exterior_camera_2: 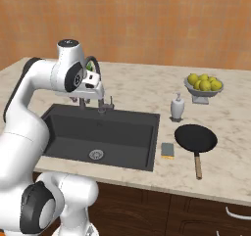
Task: Pick the pan and sponge and place them into the sink. Then turn on the water.
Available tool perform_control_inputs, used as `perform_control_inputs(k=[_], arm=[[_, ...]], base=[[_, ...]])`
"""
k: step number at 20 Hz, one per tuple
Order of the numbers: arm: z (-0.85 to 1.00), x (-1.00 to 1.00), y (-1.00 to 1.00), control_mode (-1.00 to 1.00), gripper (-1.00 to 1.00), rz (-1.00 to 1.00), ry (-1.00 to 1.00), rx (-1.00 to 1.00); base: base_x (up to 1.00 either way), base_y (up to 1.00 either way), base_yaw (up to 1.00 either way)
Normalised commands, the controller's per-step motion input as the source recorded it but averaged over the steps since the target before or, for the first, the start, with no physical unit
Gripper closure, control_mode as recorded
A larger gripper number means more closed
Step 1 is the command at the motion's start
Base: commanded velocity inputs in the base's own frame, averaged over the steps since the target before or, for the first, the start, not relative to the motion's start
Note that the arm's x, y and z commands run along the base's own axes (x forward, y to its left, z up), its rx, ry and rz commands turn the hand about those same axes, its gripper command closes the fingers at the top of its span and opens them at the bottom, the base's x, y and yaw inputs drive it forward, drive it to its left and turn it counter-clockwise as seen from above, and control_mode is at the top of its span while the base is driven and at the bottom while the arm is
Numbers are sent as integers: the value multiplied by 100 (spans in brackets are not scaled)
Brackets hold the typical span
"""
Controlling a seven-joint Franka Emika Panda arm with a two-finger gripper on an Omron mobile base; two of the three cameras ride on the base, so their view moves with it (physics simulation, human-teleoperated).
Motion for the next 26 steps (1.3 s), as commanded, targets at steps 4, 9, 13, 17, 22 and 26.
perform_control_inputs(k=[4,9,13,17,22,26], arm=[[-1,-18,-14,-100,-100,0,-1,0],[-21,-34,-79,-100,-100,-3,0,5],[-28,-38,-99,-100,-100,0,0,5],[-31,-20,-99,-100,-100,0,2,2],[-26,-9,-100,-100,-100,0,3,3],[-30,0,-99,-100,-100,0,9,1]], base=[[0,0,0],[0,0,0],[0,0,0],[0,0,0],[0,0,0],[0,0,0]])
